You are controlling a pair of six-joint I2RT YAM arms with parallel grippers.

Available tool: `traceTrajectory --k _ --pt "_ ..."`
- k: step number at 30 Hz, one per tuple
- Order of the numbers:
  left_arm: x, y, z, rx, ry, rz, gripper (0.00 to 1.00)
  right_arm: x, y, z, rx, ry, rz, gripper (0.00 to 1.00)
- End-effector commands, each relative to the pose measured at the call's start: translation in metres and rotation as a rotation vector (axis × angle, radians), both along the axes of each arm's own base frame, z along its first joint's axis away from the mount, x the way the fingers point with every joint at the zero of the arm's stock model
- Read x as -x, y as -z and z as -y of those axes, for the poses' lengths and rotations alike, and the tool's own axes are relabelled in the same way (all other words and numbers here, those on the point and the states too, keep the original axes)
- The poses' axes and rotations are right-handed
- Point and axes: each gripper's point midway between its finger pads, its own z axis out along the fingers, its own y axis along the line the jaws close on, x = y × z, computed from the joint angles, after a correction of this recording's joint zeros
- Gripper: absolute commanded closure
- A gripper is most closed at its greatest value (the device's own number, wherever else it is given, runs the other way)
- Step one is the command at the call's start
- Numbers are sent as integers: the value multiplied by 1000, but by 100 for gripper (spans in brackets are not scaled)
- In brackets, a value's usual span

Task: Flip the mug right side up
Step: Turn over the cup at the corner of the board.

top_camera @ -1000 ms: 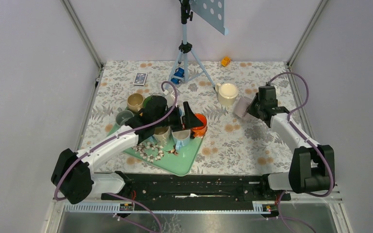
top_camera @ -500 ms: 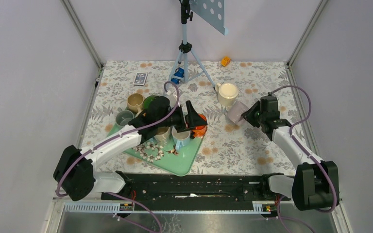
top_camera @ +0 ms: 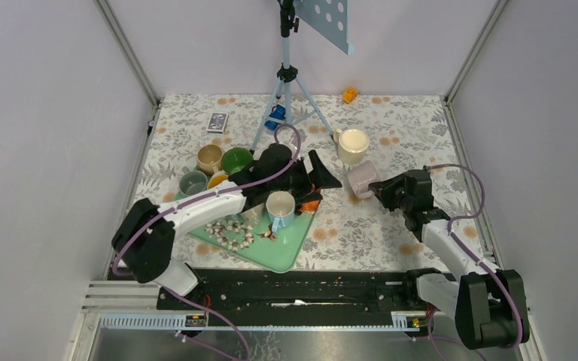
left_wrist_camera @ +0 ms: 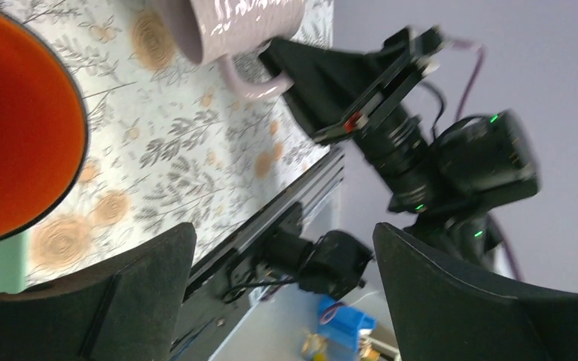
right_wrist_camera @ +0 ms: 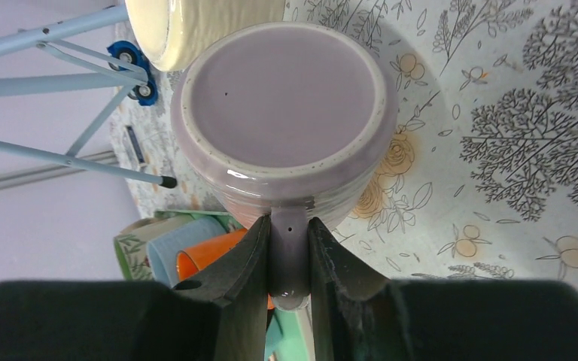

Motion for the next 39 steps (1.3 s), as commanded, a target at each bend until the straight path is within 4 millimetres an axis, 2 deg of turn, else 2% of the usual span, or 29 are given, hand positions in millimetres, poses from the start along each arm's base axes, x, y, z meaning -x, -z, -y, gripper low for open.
traceTrajectory --k 1,4,11,19,33,39 --pt "-23 -38 26 132 -82 -32 9 -5 -17 -14 -168 50 54 100" --pt "-26 -32 35 143 -129 -99 13 -3 -16 -15 -213 73 51 100" --pt "-18 -20 55 159 -207 -213 14 6 -11 -18 -292 98 42 100" --pt "-13 3 71 160 -290 -333 21 14 -4 -19 -343 112 31 100" --pt "-13 39 96 161 -368 -441 32 26 2 -19 -384 125 27 100" --pt "-13 44 106 171 -377 -446 38 33 3 -20 -405 123 26 100"
